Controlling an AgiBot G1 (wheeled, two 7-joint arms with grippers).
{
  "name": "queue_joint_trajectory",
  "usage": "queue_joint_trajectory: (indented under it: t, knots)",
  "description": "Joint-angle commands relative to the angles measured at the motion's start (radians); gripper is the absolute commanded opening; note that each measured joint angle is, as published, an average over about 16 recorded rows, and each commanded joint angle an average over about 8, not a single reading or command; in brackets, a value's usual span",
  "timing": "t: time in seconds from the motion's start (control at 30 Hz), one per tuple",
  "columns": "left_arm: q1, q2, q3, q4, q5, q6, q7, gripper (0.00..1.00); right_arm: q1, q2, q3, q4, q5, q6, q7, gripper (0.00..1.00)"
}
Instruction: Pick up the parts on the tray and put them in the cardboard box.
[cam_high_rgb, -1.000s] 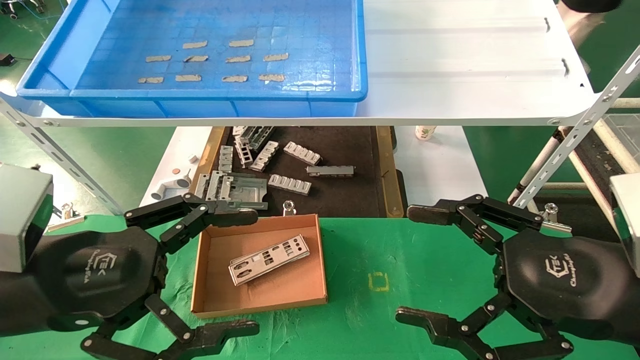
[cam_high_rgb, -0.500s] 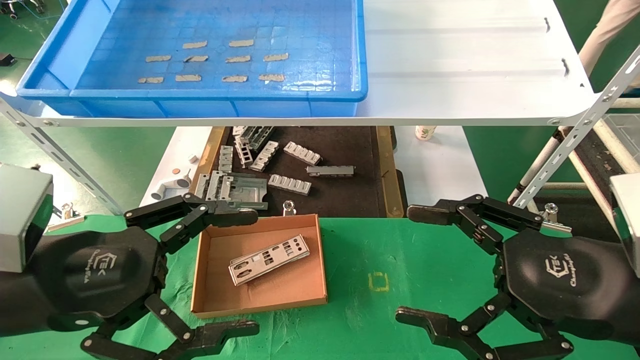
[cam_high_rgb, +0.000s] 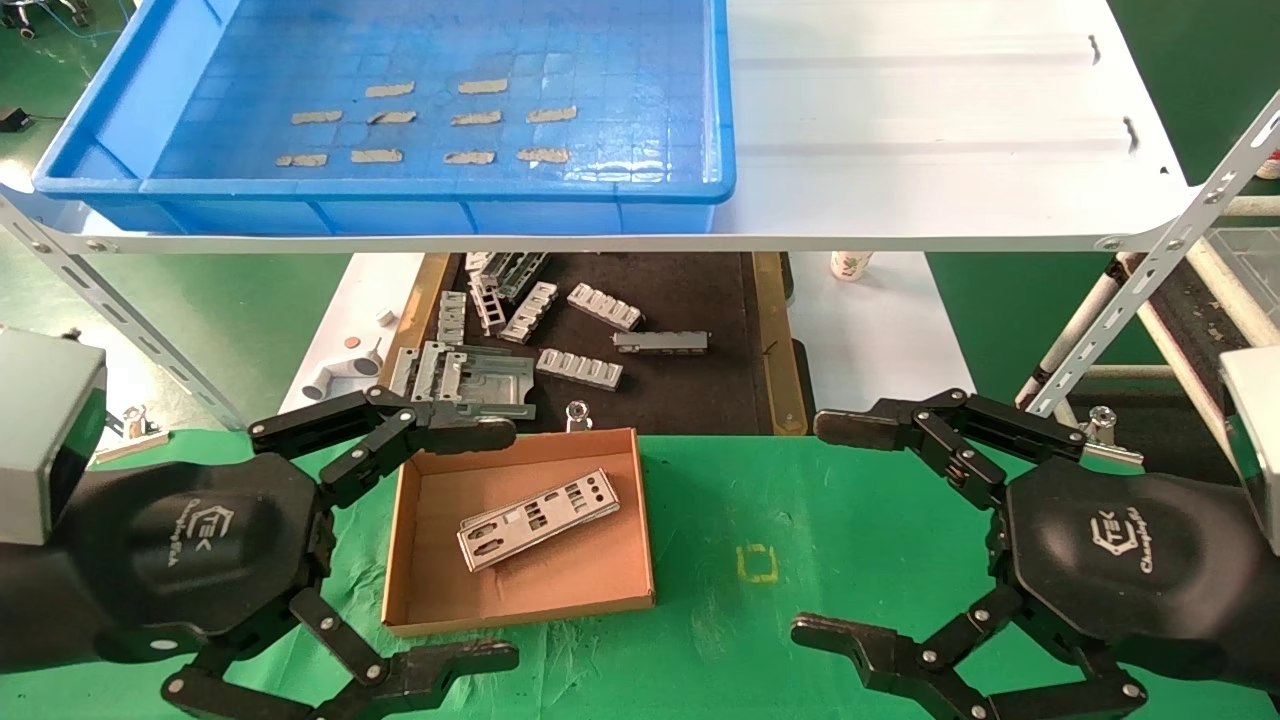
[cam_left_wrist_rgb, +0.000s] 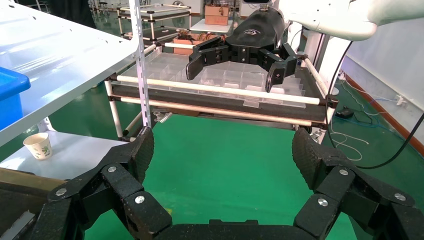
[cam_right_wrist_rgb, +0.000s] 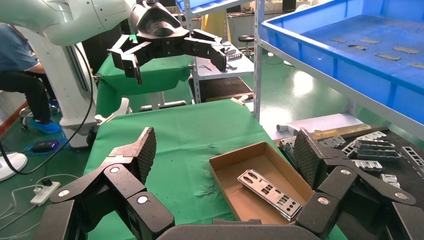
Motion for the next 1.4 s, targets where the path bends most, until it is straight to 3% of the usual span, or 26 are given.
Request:
queue_joint_trajectory:
  t: [0.03,1.4]
  knots:
    - [0.0,0.0,0.0,0.0,0.0,0.0,0.0,1.0,0.0,0.0,0.0,0.0,0.0,0.0,0.0,1.0]
    - [0.0,0.0,0.0,0.0,0.0,0.0,0.0,1.0,0.0,0.0,0.0,0.0,0.0,0.0,0.0,1.0]
